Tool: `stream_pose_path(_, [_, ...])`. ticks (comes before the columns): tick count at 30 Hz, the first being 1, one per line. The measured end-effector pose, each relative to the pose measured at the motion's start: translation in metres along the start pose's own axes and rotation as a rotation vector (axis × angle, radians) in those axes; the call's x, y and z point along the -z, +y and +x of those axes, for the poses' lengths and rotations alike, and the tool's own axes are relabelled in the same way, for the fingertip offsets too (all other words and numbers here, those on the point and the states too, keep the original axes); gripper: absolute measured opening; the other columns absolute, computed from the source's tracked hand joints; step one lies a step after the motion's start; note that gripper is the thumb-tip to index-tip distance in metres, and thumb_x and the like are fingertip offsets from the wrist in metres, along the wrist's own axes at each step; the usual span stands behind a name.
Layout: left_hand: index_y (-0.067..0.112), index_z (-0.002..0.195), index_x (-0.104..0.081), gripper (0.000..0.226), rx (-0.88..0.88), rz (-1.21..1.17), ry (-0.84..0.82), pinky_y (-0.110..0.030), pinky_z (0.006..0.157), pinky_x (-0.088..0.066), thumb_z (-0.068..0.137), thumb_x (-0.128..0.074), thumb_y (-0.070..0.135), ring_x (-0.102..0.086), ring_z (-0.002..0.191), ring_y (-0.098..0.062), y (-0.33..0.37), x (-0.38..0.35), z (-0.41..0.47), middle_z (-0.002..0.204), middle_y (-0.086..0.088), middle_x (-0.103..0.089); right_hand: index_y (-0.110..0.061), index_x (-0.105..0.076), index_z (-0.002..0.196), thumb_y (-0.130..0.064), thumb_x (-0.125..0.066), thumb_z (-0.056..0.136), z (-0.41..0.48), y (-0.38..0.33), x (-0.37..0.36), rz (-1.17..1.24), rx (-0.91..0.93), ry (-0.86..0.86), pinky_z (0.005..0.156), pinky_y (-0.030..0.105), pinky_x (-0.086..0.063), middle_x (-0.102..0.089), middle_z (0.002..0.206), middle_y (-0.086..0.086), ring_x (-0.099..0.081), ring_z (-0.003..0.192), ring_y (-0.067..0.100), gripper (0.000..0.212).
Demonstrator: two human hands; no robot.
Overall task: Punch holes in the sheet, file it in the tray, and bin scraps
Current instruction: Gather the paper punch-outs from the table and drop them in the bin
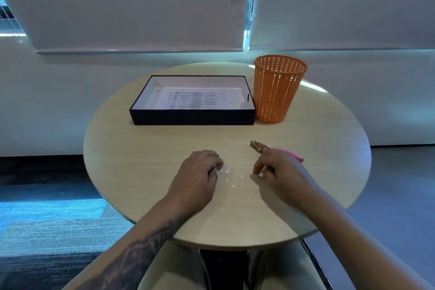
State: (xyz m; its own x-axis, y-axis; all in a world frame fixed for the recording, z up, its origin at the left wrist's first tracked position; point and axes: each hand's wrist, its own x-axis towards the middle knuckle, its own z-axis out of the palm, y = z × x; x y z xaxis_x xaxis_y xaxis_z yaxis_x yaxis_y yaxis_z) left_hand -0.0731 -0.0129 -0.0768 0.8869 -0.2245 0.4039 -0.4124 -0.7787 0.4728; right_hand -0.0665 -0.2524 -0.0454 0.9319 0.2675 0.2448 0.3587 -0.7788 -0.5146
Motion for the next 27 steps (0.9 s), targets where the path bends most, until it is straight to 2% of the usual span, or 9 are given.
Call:
stream_pose_path(3, [0.020, 0.098, -0.070, 0.023, 0.031, 0.031, 0.018, -0.026, 0.095, -0.041, 0.089, -0.053, 0.006, -0.053, 0.110, -0.013, 0.000, 0.001, 0.000, 0.112, 0.009, -0.066, -0.025, -0.077, 0.083, -0.003, -0.058, 0.079, -0.002, -0.009, -0.004, -0.037, 0.079, -0.031, 0.082, 0.036, -0.051, -0.069, 0.090, -0.012, -0.060, 0.087, 0.008, 0.030])
stream_pose_path(7, [0.023, 0.099, -0.074, 0.026, 0.012, 0.023, -0.013, -0.026, 0.096, -0.040, 0.089, -0.054, 0.009, -0.052, 0.111, -0.012, 0.000, 0.001, 0.001, 0.114, 0.011, -0.066, -0.030, -0.078, 0.098, -0.018, -0.053, 0.087, -0.002, -0.023, -0.020, -0.053, 0.155, -0.106, 0.086, 0.035, -0.048, -0.068, 0.098, -0.012, -0.058, 0.093, 0.011, 0.030])
stream_pose_path(11, [0.025, 0.105, -0.073, 0.027, 0.042, -0.046, -0.001, -0.024, 0.099, -0.038, 0.092, -0.056, 0.009, -0.049, 0.113, -0.008, -0.001, 0.002, 0.001, 0.118, 0.013, -0.063, -0.030, -0.074, 0.110, -0.019, -0.056, 0.094, -0.003, -0.030, -0.018, 0.095, 0.047, -0.121, 0.091, 0.026, -0.050, -0.066, 0.105, -0.016, -0.057, 0.100, 0.001, 0.027])
stream_pose_path(14, [0.022, 0.109, -0.070, 0.030, 0.089, -0.083, 0.031, -0.021, 0.099, -0.038, 0.091, -0.053, 0.004, -0.049, 0.112, -0.006, 0.000, 0.003, 0.002, 0.119, 0.013, -0.062, -0.033, -0.067, 0.117, -0.032, -0.066, 0.090, -0.008, -0.029, -0.015, 0.103, 0.030, -0.150, 0.090, 0.024, -0.052, -0.063, 0.105, -0.020, -0.056, 0.100, -0.002, 0.028])
stream_pose_path(17, [0.021, 0.109, -0.069, 0.030, 0.098, -0.089, 0.029, -0.018, 0.096, -0.036, 0.091, -0.052, 0.004, -0.048, 0.109, -0.004, 0.001, 0.004, 0.002, 0.118, 0.013, -0.062, -0.034, -0.064, 0.116, -0.042, -0.070, 0.086, -0.005, -0.030, -0.020, 0.038, 0.037, -0.143, 0.088, 0.024, -0.052, -0.061, 0.102, -0.019, -0.055, 0.097, -0.001, 0.032])
stream_pose_path(21, [0.021, 0.108, -0.070, 0.028, 0.091, -0.079, 0.023, -0.018, 0.098, -0.036, 0.091, -0.054, 0.006, -0.048, 0.111, -0.004, 0.001, 0.005, 0.001, 0.117, 0.013, -0.061, -0.032, -0.065, 0.103, -0.047, -0.071, 0.084, 0.009, -0.038, -0.033, 0.026, 0.026, -0.026, 0.078, 0.028, -0.053, -0.062, 0.095, -0.015, -0.057, 0.088, 0.003, 0.025])
stream_pose_path(25, [0.022, 0.108, -0.070, 0.027, 0.101, -0.071, 0.024, -0.017, 0.097, -0.036, 0.093, -0.053, 0.007, -0.047, 0.111, -0.002, 0.002, 0.005, 0.001, 0.114, 0.017, -0.058, -0.030, -0.067, 0.100, -0.038, -0.067, 0.090, 0.016, -0.035, -0.042, 0.071, 0.005, 0.032, 0.078, 0.034, -0.054, -0.062, 0.092, -0.014, -0.058, 0.085, 0.004, 0.012])
stream_pose_path(27, [0.021, 0.108, -0.070, 0.028, 0.105, -0.070, 0.029, -0.018, 0.098, -0.037, 0.092, -0.053, 0.006, -0.047, 0.112, -0.003, 0.002, 0.005, 0.001, 0.114, 0.018, -0.057, -0.029, -0.071, 0.105, -0.036, -0.059, 0.094, 0.016, -0.032, -0.042, 0.109, 0.008, 0.040, 0.081, 0.034, -0.054, -0.062, 0.095, -0.015, -0.059, 0.088, 0.003, 0.017])
